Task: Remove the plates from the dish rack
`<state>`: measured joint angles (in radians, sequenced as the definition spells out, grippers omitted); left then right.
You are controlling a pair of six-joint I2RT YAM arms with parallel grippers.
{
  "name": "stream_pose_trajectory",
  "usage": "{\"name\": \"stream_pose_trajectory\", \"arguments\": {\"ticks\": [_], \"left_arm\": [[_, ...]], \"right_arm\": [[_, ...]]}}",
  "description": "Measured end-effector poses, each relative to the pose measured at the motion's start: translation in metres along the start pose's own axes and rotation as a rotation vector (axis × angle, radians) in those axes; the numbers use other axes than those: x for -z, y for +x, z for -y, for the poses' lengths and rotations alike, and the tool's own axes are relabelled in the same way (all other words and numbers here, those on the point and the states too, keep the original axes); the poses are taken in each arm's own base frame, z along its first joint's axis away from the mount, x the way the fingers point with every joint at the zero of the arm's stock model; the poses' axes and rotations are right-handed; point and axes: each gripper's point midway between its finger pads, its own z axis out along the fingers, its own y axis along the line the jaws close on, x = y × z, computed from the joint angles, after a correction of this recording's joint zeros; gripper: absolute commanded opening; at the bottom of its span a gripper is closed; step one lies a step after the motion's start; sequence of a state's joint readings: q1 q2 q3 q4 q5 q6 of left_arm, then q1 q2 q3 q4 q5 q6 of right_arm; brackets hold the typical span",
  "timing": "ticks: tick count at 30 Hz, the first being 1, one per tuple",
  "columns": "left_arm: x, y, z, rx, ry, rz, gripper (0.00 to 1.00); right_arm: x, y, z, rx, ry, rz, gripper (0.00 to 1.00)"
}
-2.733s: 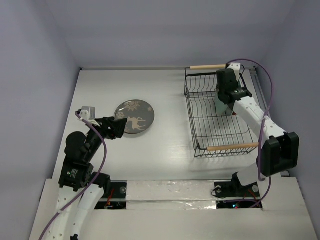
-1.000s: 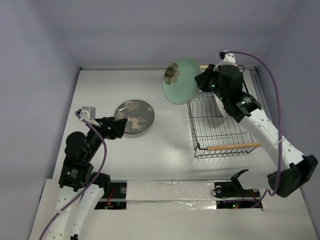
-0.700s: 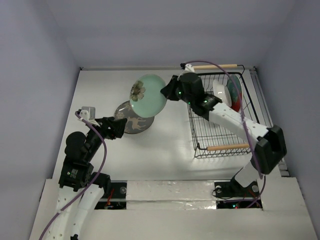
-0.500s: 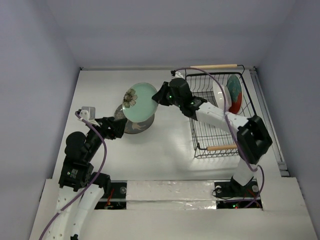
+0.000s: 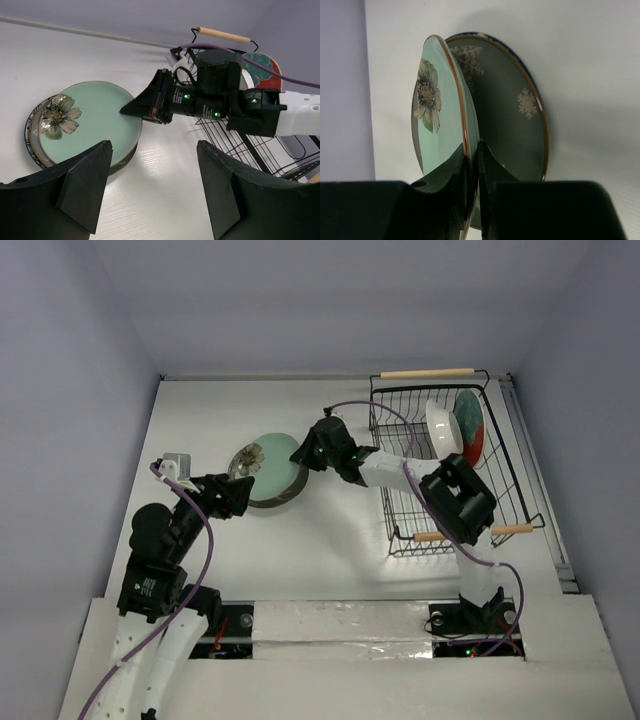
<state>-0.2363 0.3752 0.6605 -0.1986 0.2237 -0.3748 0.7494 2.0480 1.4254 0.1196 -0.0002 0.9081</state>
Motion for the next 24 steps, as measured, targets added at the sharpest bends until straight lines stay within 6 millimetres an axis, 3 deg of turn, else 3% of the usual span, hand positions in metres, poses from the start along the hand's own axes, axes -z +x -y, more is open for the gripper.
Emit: {"name": "stream_pose_trajectory", "arguments": {"ticks": [2, 5, 12, 18, 21, 24], "left_arm": [[0.0, 0.0, 0.0, 0.0, 0.001, 0.0, 0.66], [0.0, 0.0, 0.0, 0.0, 0.0, 0.0, 0.66], [0.0, 0.0, 0.0, 0.0, 0.0, 0.0, 0.66], [0.0, 0.0, 0.0, 0.0, 0.001, 0.001, 0.66], [0.0, 0.0, 0.0, 0.0, 0.001, 0.001, 0.66], [0.0, 0.0, 0.0, 0.0, 0.001, 0.001, 0.66]], "right_arm": [[-0.005, 0.009, -0.001, -0.015, -0.005, -0.017, 0.0], [-0.007, 0.012, -0.007, -0.022, -0.02, -0.02, 0.08], [-0.006, 0.018, -0.011, -0.023, -0.025, -0.028, 0.53], [-0.006, 0.022, 0.002, 0.039, 0.033, -0.022, 0.75], [-0.004, 0.025, 0.016, 0.093, 0.099, -0.028, 0.83], [0.0, 0.02, 0.015, 0.16, 0.141, -0.018, 0.9]]}}
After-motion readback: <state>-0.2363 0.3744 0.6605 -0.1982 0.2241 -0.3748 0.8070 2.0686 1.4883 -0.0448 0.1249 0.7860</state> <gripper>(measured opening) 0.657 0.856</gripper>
